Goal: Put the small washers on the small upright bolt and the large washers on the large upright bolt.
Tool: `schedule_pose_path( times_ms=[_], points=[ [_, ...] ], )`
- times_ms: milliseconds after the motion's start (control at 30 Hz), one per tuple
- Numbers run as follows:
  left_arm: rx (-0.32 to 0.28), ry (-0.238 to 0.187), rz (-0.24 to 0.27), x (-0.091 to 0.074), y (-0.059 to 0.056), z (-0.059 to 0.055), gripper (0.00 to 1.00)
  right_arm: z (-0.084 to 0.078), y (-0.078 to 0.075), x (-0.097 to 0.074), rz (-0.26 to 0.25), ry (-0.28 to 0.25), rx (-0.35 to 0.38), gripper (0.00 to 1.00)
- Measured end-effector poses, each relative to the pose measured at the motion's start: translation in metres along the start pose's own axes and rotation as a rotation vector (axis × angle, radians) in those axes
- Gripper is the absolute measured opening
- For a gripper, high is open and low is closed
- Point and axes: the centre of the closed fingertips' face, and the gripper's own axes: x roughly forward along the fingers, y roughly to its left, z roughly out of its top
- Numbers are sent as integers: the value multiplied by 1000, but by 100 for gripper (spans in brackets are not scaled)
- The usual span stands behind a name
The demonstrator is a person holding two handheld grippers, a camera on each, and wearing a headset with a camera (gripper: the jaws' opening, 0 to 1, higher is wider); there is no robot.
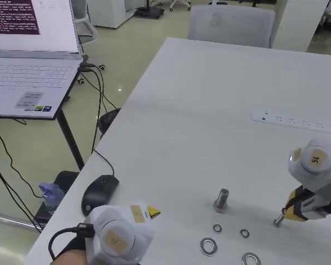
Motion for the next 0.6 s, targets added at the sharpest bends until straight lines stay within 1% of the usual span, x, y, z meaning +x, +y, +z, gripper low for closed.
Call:
schedule_pose_path(
  times_ms=[100, 200, 300, 400, 600],
  points=[
    [1, 1, 1, -1, 0, -1, 94, 0, 1, 3, 2, 8, -4, 12],
    [0, -5, 2, -2, 0, 0, 93, -1, 2, 6, 0, 17, -25, 12],
    [0, 0, 1, -2, -1, -2, 93, -3, 1, 11, -3, 26, -36, 12],
    [-1, -1, 1, -2, -1, -3, 93, -4, 1, 13, -2, 27, -33, 12],
    [-4, 1, 1, -4, -1, -5, 92, -5, 3, 23, 3, 33, -39, 12]
  ],
)
